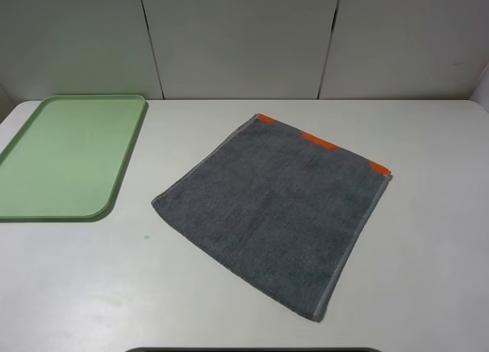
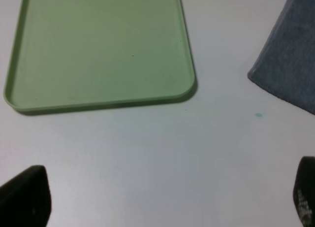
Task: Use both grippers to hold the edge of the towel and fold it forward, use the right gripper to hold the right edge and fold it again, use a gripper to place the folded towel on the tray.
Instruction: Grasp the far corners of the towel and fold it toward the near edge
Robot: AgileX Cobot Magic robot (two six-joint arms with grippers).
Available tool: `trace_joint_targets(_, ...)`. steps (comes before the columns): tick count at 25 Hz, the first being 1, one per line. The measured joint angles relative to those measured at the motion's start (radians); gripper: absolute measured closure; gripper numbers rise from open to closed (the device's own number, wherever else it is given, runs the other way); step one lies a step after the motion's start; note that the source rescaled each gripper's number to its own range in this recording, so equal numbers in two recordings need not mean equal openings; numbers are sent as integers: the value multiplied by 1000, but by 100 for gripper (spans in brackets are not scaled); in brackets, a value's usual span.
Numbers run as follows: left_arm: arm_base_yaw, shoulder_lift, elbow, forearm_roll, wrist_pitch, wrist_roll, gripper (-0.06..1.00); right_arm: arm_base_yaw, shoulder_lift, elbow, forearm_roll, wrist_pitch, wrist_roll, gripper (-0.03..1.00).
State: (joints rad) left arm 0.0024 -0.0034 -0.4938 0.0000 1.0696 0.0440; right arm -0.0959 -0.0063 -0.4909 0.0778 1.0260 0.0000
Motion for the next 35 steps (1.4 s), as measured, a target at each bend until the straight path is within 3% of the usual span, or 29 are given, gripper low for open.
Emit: trace_joint_targets(35, 0, 2, -8, 0, 0, 30, -6, 0, 0, 0, 0, 0, 0, -3)
